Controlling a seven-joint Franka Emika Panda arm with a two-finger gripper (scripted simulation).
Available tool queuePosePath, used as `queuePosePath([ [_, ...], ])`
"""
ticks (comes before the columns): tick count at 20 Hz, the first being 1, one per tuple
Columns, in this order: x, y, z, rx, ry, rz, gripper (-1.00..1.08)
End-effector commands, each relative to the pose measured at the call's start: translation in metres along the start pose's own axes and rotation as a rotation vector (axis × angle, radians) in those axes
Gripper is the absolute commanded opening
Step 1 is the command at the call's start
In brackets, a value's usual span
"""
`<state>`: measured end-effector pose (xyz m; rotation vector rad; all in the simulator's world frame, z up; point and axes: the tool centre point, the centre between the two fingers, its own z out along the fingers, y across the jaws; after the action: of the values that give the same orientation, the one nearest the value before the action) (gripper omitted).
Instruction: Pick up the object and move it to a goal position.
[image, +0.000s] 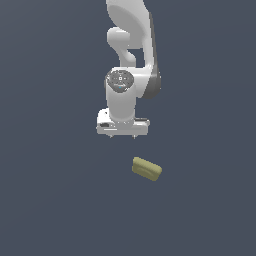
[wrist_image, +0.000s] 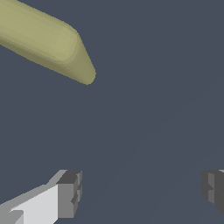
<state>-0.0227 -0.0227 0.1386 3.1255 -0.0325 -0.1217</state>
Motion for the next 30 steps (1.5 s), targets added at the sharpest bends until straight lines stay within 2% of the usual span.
queuePosePath([
  [1,0.000,0.000,0.000,0.000,0.000,0.000,1.00],
  [9,-0.002,-0.027,0.002,0.021,-0.018,-0.037,1.00],
  [18,0.001,-0.029,0.002,0.021,-0.017,-0.064,1.00],
  [24,0.011,-0.035,0.001,0.017,-0.010,-0.153,1.00],
  [30,0.028,-0.045,-0.002,0.011,0.001,-0.299,1.00],
])
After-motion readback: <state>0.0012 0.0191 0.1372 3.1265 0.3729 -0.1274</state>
